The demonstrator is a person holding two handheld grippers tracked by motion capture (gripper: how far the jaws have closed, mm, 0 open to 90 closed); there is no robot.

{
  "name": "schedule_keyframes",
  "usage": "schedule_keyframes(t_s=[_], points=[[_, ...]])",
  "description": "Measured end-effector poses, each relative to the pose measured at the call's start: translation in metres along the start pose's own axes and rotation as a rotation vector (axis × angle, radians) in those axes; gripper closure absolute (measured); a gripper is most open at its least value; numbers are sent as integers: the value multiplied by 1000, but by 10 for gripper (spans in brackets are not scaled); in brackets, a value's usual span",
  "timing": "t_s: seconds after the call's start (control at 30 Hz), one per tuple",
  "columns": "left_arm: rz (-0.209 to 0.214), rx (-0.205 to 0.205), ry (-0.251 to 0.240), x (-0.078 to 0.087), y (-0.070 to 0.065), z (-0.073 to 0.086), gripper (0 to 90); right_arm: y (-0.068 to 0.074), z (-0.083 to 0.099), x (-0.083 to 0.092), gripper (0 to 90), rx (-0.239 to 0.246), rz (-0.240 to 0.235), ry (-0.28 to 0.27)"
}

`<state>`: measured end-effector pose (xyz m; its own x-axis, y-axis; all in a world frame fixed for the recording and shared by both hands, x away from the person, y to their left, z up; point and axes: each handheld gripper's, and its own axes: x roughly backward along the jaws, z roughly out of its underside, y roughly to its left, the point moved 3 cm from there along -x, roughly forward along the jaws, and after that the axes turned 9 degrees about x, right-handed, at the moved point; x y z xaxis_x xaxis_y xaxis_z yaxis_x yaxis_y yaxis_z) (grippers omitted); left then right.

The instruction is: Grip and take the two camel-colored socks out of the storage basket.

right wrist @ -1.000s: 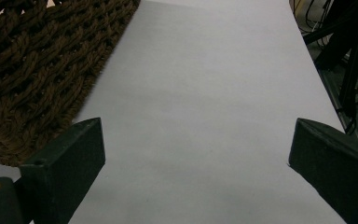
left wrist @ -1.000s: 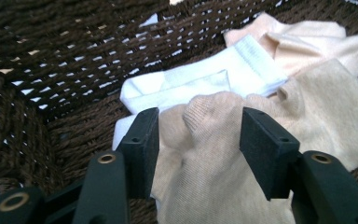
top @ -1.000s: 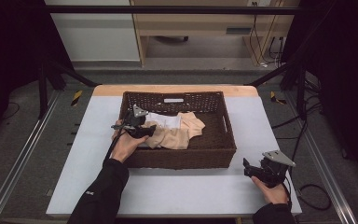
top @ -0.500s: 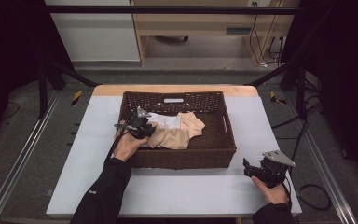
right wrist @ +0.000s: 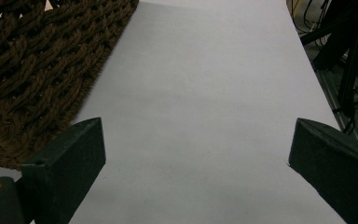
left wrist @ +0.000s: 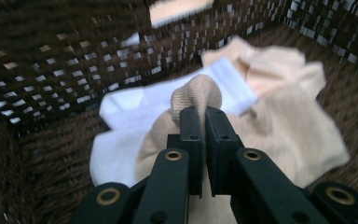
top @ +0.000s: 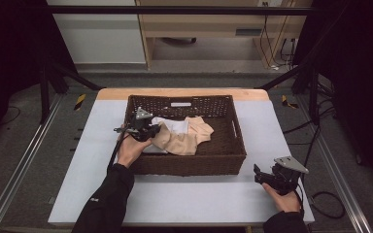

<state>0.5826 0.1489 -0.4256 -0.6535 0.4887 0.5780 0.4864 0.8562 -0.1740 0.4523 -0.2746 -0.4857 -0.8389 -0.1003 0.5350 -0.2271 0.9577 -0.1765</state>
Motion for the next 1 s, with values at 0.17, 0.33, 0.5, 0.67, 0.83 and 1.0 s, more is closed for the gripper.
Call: schedule_keyframes(t_s=[0.17, 0.33, 0.5, 0.67, 0.83, 1.0], points=[[9, 25, -125, 16, 1, -11, 858, 0, 0, 0, 40, 0, 1, 1], [15, 14, -212, 33, -4, -23, 859, 0, 0, 0, 40, 0, 2, 1], [41, -10, -288, 57, -21, -37, 860, 0, 0, 0, 40, 1, 3, -1], [61, -14, -314, 70, -31, -43, 860, -1, 0, 0, 40, 2, 4, -2], [85, -12, -339, 84, -40, -43, 860, -1, 0, 0, 40, 2, 4, -3], [112, -20, -354, 100, -46, -41, 860, -1, 0, 0, 40, 2, 4, -2]])
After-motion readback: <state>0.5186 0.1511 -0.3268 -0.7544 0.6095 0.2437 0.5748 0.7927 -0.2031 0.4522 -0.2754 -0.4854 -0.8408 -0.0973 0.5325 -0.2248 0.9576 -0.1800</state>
